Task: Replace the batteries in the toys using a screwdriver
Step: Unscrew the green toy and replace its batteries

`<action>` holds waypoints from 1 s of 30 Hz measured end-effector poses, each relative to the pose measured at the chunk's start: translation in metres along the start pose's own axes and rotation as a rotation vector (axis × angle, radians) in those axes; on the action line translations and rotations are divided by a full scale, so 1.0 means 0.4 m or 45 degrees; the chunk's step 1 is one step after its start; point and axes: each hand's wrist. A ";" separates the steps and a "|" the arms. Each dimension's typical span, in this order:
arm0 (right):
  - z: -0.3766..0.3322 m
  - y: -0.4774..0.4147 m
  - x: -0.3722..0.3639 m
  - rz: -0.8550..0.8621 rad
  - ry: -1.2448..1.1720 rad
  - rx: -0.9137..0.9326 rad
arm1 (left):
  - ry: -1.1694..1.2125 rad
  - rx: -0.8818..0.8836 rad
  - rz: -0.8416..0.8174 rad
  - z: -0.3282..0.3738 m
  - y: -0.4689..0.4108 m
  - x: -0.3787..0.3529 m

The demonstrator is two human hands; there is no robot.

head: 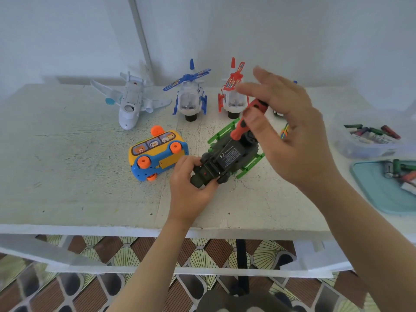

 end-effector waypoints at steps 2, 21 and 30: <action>-0.003 -0.002 0.004 0.038 0.008 -0.014 | -0.004 -0.004 0.007 0.001 -0.001 0.000; 0.035 0.070 0.078 -0.576 0.330 -0.042 | -0.186 -0.005 0.069 -0.004 -0.002 -0.003; 0.026 0.096 0.065 -0.728 0.289 -0.191 | -0.178 -0.022 0.091 0.005 -0.006 -0.007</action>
Point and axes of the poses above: each hand's wrist, its own y-axis away from the middle knuckle, its own x-axis out of the back of the hand, z = x × y, and after that the axes turned 14 degrees about y, right-handed
